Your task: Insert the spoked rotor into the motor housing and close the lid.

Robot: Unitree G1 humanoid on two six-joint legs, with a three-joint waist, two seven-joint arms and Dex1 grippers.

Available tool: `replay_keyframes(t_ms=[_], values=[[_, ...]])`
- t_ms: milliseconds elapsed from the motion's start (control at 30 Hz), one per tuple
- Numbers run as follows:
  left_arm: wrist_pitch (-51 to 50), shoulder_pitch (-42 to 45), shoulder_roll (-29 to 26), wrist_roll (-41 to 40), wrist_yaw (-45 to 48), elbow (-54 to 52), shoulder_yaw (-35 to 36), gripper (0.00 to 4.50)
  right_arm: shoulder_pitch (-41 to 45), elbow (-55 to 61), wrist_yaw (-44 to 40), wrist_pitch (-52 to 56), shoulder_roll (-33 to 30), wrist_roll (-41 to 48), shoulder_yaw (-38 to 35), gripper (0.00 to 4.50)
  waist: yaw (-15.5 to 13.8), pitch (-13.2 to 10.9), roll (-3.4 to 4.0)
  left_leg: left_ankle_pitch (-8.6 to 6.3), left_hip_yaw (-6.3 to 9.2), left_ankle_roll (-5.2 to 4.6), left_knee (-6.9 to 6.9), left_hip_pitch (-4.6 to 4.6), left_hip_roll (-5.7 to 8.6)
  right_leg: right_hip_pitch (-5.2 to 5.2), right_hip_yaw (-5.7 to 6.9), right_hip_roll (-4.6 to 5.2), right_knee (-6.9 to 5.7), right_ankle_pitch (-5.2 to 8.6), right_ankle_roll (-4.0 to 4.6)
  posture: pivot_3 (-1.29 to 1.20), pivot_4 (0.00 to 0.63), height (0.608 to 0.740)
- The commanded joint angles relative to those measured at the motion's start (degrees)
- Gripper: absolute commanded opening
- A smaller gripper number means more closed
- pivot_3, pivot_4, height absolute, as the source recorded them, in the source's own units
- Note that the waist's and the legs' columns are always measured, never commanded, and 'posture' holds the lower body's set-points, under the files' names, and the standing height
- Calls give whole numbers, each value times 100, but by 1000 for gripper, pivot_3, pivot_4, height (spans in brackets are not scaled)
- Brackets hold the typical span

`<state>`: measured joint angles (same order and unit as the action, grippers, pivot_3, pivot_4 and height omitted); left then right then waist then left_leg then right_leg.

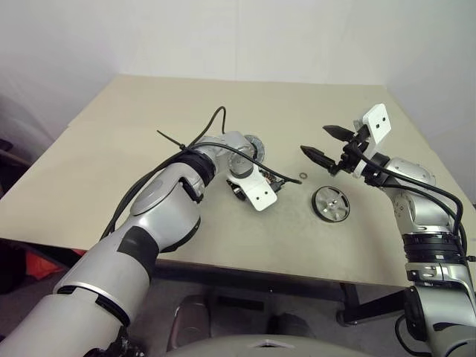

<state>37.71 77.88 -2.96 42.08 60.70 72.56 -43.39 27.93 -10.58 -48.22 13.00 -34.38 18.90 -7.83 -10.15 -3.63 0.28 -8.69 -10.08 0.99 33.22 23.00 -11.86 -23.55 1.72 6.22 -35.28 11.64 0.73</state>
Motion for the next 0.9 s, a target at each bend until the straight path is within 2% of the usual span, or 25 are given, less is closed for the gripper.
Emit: replay_keyframes(t_ms=[33,67,267,467,567,667,900], values=[[-169,116,42,-92,-241,-39,146,4234,45,253,31,-48,-25,114,-151,4500,0,0,0,0,0,0,0,-1,0,1,0,0,0,0,0,0,0,740],[-190,100,56,-116,-308,-46,177,4486,45,249,31,-50,-24,116,-150,4500,0,0,1,1,0,-1,0,-1,0,1,1,1,0,0,0,0,0,740],[-200,164,27,-436,-35,-179,447,4486,96,192,7,-57,-22,112,-124,4500,-1,0,0,5,0,-7,1,-2,4,8,3,8,0,0,0,0,0,740],[-844,-75,-285,-1672,1375,-966,1367,4486,144,119,-10,-70,41,95,-67,4500,0,0,1,5,0,-7,-2,-2,2,7,9,7,0,0,0,0,0,740],[-1935,-508,-704,-2418,2137,-2093,1867,4486,121,146,59,-1,139,82,-20,4500,24,2,4,5,-3,-7,-6,-9,0,6,8,4,-2,0,0,0,0,740],[-3175,-996,-1069,-2957,2412,-3327,2274,4486,14,107,316,14,264,-184,151,4500,19,0,8,5,-3,-6,-10,-13,-2,4,10,-1,-7,0,0,0,0,740],[-5619,-1940,-1846,-3821,1444,-5104,3500,4486,-182,143,1020,221,576,-581,335,4500,101,-6,14,5,-3,-4,-11,-7,1,4,5,5,-2,1,-1,0,0,740]])
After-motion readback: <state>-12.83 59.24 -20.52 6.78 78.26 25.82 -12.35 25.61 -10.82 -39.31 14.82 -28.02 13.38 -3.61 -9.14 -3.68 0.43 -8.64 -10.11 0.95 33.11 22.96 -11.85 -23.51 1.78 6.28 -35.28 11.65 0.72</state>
